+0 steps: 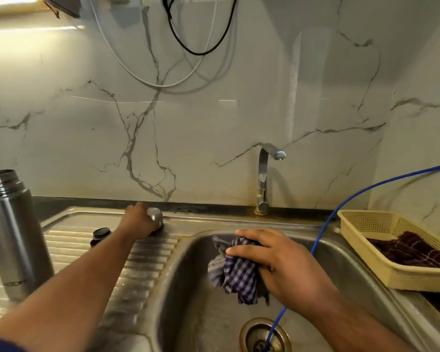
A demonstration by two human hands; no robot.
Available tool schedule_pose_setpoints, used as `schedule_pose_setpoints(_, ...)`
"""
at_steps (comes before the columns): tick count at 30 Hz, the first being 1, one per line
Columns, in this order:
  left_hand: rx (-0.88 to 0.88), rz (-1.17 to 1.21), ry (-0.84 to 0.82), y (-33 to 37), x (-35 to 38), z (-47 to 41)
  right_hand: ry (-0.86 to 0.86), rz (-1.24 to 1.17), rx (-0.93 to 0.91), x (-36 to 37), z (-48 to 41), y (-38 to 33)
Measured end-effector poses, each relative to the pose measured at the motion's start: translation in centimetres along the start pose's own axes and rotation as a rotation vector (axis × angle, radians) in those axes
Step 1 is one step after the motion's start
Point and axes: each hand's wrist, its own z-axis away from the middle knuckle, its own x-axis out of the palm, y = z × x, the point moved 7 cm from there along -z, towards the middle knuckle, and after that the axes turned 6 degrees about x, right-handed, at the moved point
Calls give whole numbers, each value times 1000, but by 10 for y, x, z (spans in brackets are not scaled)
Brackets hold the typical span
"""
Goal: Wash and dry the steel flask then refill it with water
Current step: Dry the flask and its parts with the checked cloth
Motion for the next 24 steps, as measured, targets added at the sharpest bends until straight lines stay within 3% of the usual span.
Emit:
schedule_pose_setpoints(5, 138, 259, 52, 65, -11, 59, 7, -39, 94, -8, -1, 11)
schedule_pose_setpoints(9, 222, 466, -154, 119, 1, 116, 35, -116, 322, -12, 4, 34)
schedule_pose_setpoints(14, 282, 669, -463, 163, 35, 170, 267, -183, 575, -40, 12, 58)
schedule_pose_setpoints(16, 290, 863, -518, 178, 45, 184, 279, -203, 510, -44, 9, 47)
schedule_pose_setpoints(20, 283, 1227, -597, 196, 50, 190, 51, -254, 256, -20, 2, 16)
schedule_pose_setpoints(24, 240, 1369, -582, 176, 47, 182, -79, -287, 138, -8, 2, 12)
